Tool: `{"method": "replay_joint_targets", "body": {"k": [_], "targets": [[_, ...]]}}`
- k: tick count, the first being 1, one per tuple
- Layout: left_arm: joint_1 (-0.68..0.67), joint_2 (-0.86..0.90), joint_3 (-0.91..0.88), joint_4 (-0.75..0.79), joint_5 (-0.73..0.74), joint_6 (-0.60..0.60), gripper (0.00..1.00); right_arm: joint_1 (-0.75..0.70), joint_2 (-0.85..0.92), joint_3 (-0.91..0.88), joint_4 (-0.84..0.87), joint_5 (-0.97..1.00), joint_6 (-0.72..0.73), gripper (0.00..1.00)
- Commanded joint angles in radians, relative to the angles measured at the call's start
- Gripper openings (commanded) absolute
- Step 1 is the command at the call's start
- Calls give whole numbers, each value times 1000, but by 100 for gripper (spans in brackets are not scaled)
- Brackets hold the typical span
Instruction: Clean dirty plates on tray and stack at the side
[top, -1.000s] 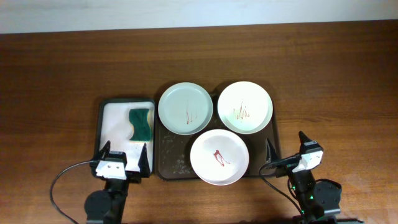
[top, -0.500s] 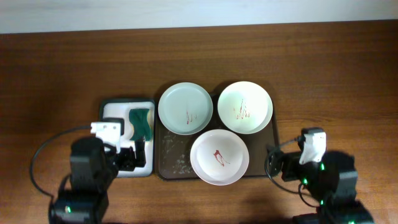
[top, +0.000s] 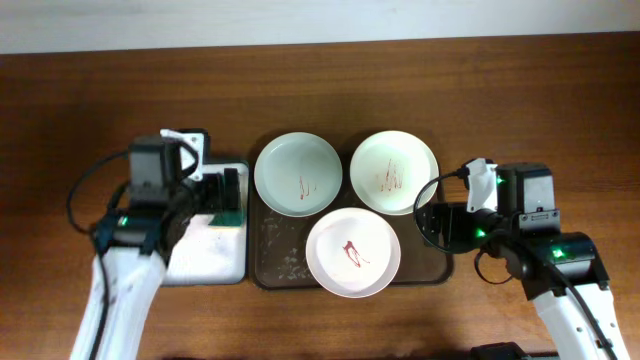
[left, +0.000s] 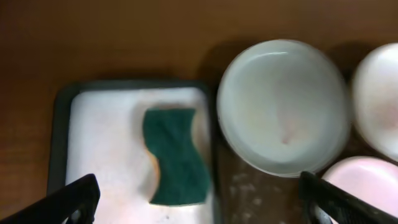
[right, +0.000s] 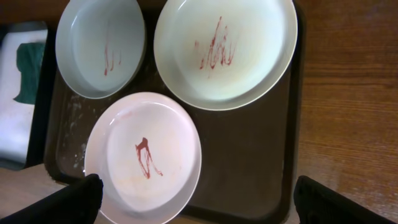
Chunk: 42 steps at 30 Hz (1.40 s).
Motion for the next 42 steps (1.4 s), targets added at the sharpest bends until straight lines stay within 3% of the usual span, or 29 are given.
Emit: {"method": "replay_joint_targets", "body": {"k": [1, 5, 9, 11, 13, 15, 17, 19, 20, 22, 29, 33, 39, 42], "targets": [[6, 180, 14, 31, -88, -108, 100, 5, 2, 15, 3, -16, 5, 99], [6, 381, 14, 122, -24, -166, 99, 5, 2, 15, 3, -16, 5, 99], [6, 484, 14, 150, -29, -178, 86, 5, 2, 15, 2, -16, 5, 99], [6, 500, 14, 161, -43, -185, 86, 5, 2, 15, 2, -16, 5, 99], [6, 506, 13, 164, -46, -185, 72, 5, 2, 15, 2, -16, 5, 99], [6, 517, 12, 164, -46, -185, 70, 5, 2, 15, 2, -16, 5, 99], [6, 540, 12, 163, -45, -185, 61, 5, 2, 15, -2, -16, 5, 99], [6, 561, 12, 158, -46, -185, 51, 5, 3, 15, -9, -16, 5, 99], [6, 571, 12, 158, -45, -185, 41, 5, 5, 15, -13, -16, 5, 99], [6, 581, 12, 143, -46, -185, 0, 5, 11, 15, -22, -16, 5, 99], [6, 462, 89, -22, -42, -188, 0, 16, 140, 14, -96, -40, -34, 98], [6, 427, 82, -129, -43, -188, 0, 102, 300, 13, -90, -50, -41, 91], [6, 427, 67, -132, -42, -188, 0, 172, 587, 13, 16, -51, -40, 59], [6, 427, 67, -128, -42, -188, 0, 177, 698, 13, 63, -55, -40, 36]]}}
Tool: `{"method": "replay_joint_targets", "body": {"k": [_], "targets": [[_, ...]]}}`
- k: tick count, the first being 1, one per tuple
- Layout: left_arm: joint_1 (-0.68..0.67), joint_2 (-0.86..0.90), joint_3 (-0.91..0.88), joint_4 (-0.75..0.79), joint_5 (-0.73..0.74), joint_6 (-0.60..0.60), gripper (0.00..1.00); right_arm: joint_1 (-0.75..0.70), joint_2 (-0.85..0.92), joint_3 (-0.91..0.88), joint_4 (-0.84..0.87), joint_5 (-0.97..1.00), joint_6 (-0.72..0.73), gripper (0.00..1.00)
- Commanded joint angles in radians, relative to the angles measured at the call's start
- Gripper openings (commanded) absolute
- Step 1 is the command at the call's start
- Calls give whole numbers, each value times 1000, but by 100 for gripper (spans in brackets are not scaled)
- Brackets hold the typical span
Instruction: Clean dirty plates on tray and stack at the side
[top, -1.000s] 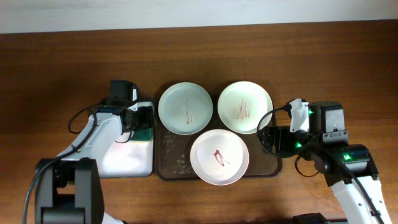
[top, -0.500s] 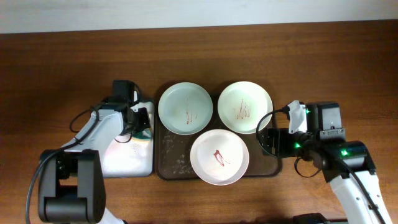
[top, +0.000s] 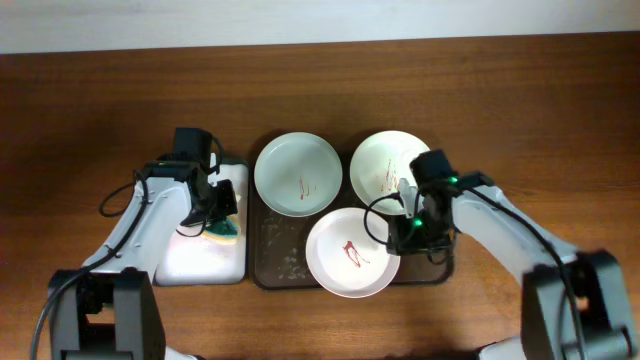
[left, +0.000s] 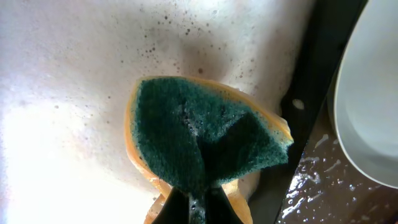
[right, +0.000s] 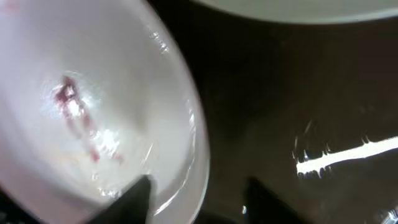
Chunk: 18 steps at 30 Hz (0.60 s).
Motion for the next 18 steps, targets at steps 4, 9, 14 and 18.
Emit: {"method": "replay_joint_targets", "body": {"k": [4, 9, 14, 18], "targets": [[3, -15, 0, 3, 1, -3, 0, 11, 89, 11, 57, -86, 2, 10], [3, -17, 1, 32, 2, -3, 0, 11, 86, 11, 70, -110, 37, 4], [3, -17, 1, 32, 2, -3, 0, 11, 64, 15, 76, -110, 43, 4], [3, -26, 3, 49, 1, -3, 0, 11, 64, 15, 79, -110, 44, 4]]}}
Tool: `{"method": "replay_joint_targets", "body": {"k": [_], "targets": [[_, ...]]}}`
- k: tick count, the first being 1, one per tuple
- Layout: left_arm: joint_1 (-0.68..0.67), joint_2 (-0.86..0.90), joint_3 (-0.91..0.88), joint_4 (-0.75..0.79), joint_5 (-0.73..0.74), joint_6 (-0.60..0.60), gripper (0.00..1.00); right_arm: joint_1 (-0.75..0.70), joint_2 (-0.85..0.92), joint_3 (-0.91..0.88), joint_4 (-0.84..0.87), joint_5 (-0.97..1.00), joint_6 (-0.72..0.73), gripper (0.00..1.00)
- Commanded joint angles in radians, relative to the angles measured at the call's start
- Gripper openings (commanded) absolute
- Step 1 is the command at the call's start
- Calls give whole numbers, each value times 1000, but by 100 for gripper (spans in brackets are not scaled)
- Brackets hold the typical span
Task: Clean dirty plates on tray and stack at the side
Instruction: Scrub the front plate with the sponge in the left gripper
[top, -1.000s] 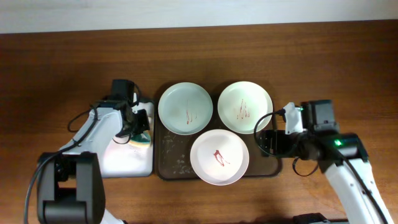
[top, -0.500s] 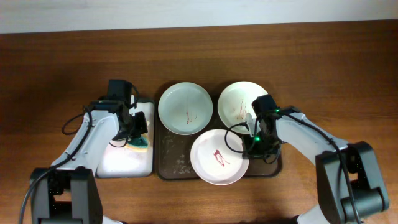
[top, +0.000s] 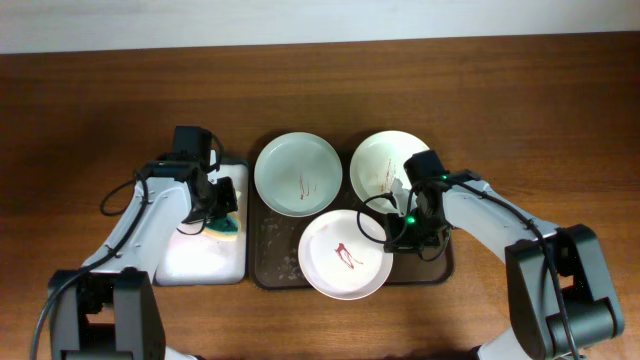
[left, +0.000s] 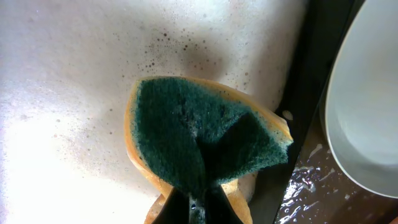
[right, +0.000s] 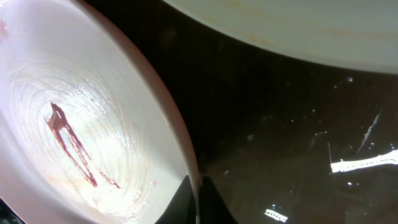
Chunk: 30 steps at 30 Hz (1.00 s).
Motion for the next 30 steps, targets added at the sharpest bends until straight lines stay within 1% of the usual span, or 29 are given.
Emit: {"method": "replay_joint_targets", "body": {"k": [1, 3, 4, 5, 8, 9, 11, 12, 13, 15, 16, 18, 20, 22, 24, 28, 29, 30], "targets": [[3, -47, 3, 32, 2, -3, 0, 10, -21, 16, 8, -6, 5, 4], [3, -128, 3, 51, 11, -2, 0, 10, -22, 20, 28, -24, 14, 4], [3, -175, 3, 53, 39, -2, 0, 10, -24, 19, 49, -23, 24, 4], [-8, -236, 2, 55, 106, 2, 0, 10, -24, 19, 83, -21, 48, 4], [-57, -274, 2, 46, 192, 2, 0, 10, -24, 19, 105, -20, 65, 4], [-105, -272, 1, 42, 230, 1, 0, 10, -24, 19, 103, -20, 65, 4], [-203, -259, 0, 47, 237, -11, 0, 10, -23, 19, 100, -20, 64, 4], [-263, -244, 0, 62, 237, -47, 0, 10, -24, 19, 98, -21, 65, 4], [-315, -224, 0, 78, 229, -111, 0, 10, -24, 19, 97, -21, 65, 4], [-441, -142, 0, 154, 229, -270, 0, 10, -24, 19, 96, -21, 65, 4], [-472, -113, 0, 172, 230, -314, 0, 10, -24, 19, 95, -21, 65, 4], [-530, -43, 0, 200, 229, -454, 0, 10, -24, 19, 89, -20, 65, 4], [-573, 19, 0, 241, 229, -546, 0, 10, -24, 19, 89, -20, 64, 4], [-615, 79, 0, 254, 175, -639, 0, 10, -23, 19, 89, -20, 64, 4], [-636, 108, 0, 254, 106, -687, 0, 10, -24, 19, 89, -21, 64, 4], [-662, 157, 0, 257, -31, -691, 0, 10, -24, 19, 89, -20, 64, 4], [-663, 164, 0, 243, -107, -691, 0, 10, -23, 19, 89, -20, 64, 4], [-663, 164, 0, 240, -139, -691, 0, 10, -24, 19, 89, -21, 64, 4]]}}
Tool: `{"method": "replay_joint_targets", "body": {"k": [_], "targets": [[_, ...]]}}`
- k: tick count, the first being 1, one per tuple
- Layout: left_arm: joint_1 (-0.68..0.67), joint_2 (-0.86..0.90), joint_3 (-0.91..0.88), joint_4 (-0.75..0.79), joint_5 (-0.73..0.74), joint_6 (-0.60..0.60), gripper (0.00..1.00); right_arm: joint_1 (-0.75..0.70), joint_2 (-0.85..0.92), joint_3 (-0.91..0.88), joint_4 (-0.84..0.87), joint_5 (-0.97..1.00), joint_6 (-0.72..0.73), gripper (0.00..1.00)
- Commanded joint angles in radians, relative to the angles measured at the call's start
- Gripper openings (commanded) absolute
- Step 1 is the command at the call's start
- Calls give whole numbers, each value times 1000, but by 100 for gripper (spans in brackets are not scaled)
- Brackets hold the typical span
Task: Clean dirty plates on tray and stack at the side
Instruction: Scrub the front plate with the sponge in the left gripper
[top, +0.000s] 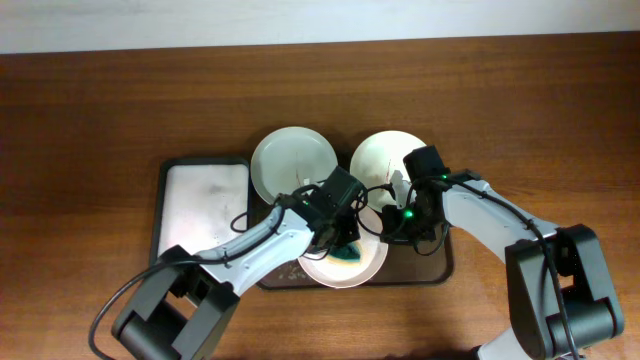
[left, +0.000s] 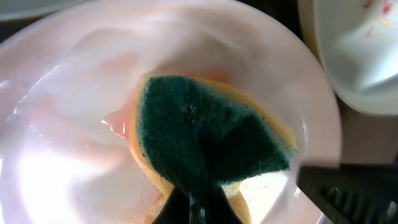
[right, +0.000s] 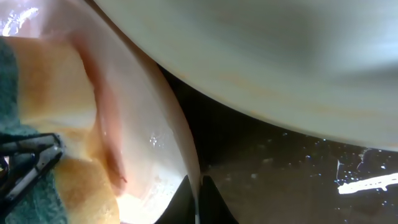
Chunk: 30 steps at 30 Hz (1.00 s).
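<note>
The pink plate (top: 368, 266) sits at the front of the brown tray (top: 432, 262). My right gripper (top: 388, 236) is shut on its right rim (right: 180, 146), with the jaws pinching the edge. My left gripper (top: 343, 236) has reached across and is shut on the green and yellow sponge (left: 205, 134), which presses on the inside of the pink plate (left: 68, 124). A pink smear shows beside the sponge (right: 46, 81). The pale green plate (top: 292, 160) and the cream plate (top: 385, 158) lie at the back of the tray, and red marks show on the cream one.
A soapy white tray (top: 205, 205) with a dark rim lies left of the brown tray. Wooden table (top: 540, 120) surrounds both. The cream plate (right: 280, 62) hangs close over my right gripper (right: 199, 186). My right gripper's black finger (left: 348, 190) is at the pink plate's edge.
My left gripper has moved with the sponge from the soapy tray to the inside of the pink plate. The red mark there is now a pink smear. My right gripper still holds the rim.
Both grippers were open, the left over the sponge and the right over the three stained plates. Then the left was shut on the sponge in the soapy tray and the right stood astride the pink plate's rim. It then shut on the rim, and now the sponge is on that plate.
</note>
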Motion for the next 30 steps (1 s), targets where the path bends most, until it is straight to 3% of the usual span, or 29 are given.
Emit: {"method": "replay_joint_targets", "body": {"k": [1, 4, 10, 16, 24, 30], "targets": [[3, 39, 2, -20, -221, -29, 0, 10, -23, 17, -2, -17, 6, 4], [3, 39, 2, -35, -364, -29, 0, 10, -23, 17, -6, -17, 6, 4], [-27, 39, 2, -33, -280, -51, 0, 10, -23, 17, -9, -16, 6, 4], [-151, 40, 2, -6, -294, -137, 0, 10, -23, 17, -9, -16, 6, 4], [-223, 41, 2, 43, -327, -137, 0, 10, -23, 17, -9, -16, 6, 4], [-219, 90, 2, 23, -557, -129, 0, 10, -23, 17, -13, -16, 6, 4]]}}
